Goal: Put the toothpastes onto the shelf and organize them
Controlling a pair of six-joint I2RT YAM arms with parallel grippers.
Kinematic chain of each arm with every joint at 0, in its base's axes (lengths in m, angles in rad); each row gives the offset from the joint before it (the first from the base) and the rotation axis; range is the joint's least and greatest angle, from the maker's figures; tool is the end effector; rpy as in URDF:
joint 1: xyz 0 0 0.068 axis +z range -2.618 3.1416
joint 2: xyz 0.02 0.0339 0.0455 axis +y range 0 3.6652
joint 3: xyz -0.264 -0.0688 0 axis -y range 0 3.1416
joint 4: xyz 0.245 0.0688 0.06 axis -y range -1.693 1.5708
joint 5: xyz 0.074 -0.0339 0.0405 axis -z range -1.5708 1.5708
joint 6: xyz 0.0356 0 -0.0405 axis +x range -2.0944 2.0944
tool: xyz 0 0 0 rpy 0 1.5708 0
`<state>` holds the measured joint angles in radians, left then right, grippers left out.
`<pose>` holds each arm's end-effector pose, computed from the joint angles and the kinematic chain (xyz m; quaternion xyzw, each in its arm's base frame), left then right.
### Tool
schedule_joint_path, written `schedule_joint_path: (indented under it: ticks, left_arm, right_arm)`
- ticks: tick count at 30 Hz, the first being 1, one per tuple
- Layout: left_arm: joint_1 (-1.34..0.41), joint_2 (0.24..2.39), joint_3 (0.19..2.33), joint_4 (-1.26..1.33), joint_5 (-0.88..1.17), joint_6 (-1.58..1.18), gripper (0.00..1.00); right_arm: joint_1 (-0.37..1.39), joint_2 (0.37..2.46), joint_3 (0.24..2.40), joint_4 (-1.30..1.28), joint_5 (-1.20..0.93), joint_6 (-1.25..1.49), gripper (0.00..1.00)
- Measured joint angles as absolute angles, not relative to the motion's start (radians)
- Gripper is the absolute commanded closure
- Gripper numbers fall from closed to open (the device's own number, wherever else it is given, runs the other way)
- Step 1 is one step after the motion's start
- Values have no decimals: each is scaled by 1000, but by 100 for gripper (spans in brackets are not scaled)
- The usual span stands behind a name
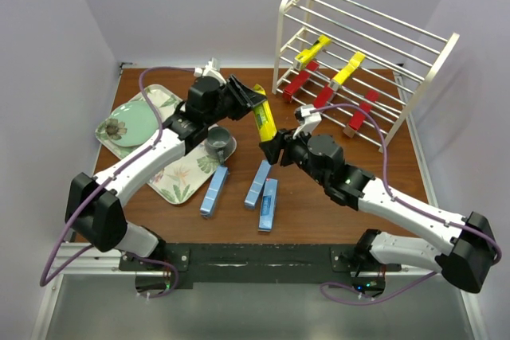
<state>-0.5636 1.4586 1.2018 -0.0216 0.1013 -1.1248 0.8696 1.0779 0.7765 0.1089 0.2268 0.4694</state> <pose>0.2921 -0.1889 0.3416 -0.1915 0.7746 -0.4764 0.3693 0.1697 0.1885 0.3098 -0.0819 0.7658 0.3236 0.5496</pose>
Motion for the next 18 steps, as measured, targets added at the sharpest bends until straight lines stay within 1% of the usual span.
schedule_joint_path:
  ticks: [2, 3, 4, 5, 6, 7, 9, 10, 13, 16, 18]
  left_arm:
    - [-564, 1459, 1197, -14, 102, -1130, 59]
    - [-564, 1459, 1194, -8, 102, -1134, 57]
    - [-564, 1459, 1189, 0, 104, -1134, 52]
    - [-564, 1459, 1185, 6, 105, -1134, 50]
    - [-564, 1459, 1180, 14, 105, -1135, 46]
    - [-563, 1459, 1174, 20, 107, -1135, 38]
    - [-563, 1459, 1164, 30, 108, -1132, 28]
    - [-563, 1459, 1161, 30, 108, -1126, 19]
    - [-563, 1456, 1156, 20, 89, -1087, 5]
    - [-563, 1435, 1155, -17, 33, -1016, 0]
    - [-563, 1407, 1155, -56, -17, -955, 0]
  right_arm:
    - [874, 1078, 776, 111, 239, 470, 56]
    - [878, 1078, 776, 115, 243, 471, 62]
    - [881, 1078, 777, 117, 246, 471, 65]
    - [883, 1078, 777, 116, 251, 467, 67]
    - [883, 1078, 777, 113, 254, 465, 72]
    - [883, 1078, 777, 109, 256, 464, 74]
    - [883, 1078, 778, 99, 260, 458, 80]
    - [883, 1078, 778, 93, 262, 455, 81]
    - [883, 1078, 784, 57, 268, 447, 83]
    - [883, 1073, 795, 1, 284, 437, 83]
    - [883, 1070, 814, -60, 307, 432, 84]
